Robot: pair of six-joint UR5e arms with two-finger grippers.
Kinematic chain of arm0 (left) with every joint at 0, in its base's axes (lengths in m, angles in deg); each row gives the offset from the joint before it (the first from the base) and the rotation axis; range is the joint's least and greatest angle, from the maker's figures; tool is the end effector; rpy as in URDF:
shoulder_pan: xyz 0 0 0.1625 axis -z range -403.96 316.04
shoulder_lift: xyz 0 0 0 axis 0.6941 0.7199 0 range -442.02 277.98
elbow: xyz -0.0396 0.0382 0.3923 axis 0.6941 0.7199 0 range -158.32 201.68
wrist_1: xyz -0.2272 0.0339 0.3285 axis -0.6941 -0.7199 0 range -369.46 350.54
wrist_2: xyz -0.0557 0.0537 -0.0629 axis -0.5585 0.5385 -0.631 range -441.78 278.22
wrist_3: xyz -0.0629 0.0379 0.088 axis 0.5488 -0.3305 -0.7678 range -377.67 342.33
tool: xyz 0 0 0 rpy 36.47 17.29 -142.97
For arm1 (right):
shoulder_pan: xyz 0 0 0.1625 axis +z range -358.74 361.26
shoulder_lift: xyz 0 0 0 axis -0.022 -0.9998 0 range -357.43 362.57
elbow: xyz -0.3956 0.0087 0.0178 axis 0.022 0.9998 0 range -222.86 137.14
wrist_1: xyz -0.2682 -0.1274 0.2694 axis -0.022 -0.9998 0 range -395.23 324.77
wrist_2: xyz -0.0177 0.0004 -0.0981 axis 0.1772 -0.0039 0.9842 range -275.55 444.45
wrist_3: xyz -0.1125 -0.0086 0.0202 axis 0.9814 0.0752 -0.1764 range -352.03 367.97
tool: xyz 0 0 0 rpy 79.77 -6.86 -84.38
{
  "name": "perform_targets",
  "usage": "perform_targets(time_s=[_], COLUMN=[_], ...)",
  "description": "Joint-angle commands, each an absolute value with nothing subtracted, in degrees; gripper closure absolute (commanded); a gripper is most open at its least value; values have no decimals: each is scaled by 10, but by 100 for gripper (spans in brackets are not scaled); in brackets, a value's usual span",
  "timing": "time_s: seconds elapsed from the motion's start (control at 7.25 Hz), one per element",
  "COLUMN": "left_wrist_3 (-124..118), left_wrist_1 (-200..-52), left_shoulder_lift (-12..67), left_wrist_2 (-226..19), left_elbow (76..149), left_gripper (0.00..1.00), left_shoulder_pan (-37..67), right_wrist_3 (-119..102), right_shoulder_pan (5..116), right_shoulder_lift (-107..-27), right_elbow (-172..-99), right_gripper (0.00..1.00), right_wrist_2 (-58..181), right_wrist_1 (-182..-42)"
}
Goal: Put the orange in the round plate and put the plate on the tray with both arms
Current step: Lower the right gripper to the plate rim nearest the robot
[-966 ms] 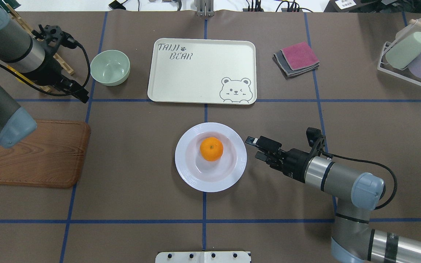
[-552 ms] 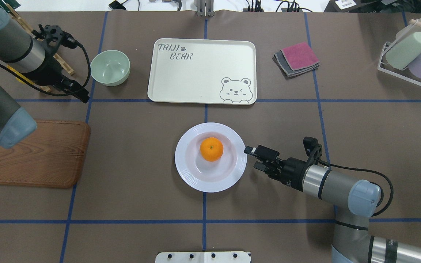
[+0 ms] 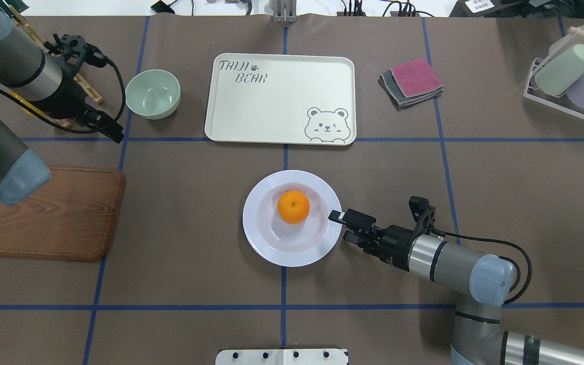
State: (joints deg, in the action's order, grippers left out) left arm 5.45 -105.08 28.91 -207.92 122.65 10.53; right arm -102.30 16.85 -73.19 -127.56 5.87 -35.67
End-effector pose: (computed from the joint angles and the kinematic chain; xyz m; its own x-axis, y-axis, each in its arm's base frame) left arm 0.2939 -0.5248 0.3454 0.5936 0.4468 -0.6693 -0.2475 0.8928 0.3764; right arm -0.5046 -0.3027 0.3725 -0.2900 0.2716 0.9177 -0.3749 0.8500 -0.3701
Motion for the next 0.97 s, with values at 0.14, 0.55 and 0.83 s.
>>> perform_targets(time_s=[0.14,0.55,0.83], left_wrist_3=[54,54,55], left_wrist_1=[-1051,-1051,-1048], left_shoulder_lift=[289,288,288], left_wrist_2=[-2079,-2080,-2082], left_elbow=[1228,1231,1239], left_gripper=[1,1,1], left_shoulder_pan=[105,106,108], right_wrist_3=[-1028,-1029,-1029], right_shoulder_pan=[166,156,149], right_shoulder_lift=[-720,-701,-698], right_elbow=[-1268,-1264,-1255], right_gripper=[3,5,5], right_wrist_2=[79,116,126], right_wrist_1=[-357,-356,-355])
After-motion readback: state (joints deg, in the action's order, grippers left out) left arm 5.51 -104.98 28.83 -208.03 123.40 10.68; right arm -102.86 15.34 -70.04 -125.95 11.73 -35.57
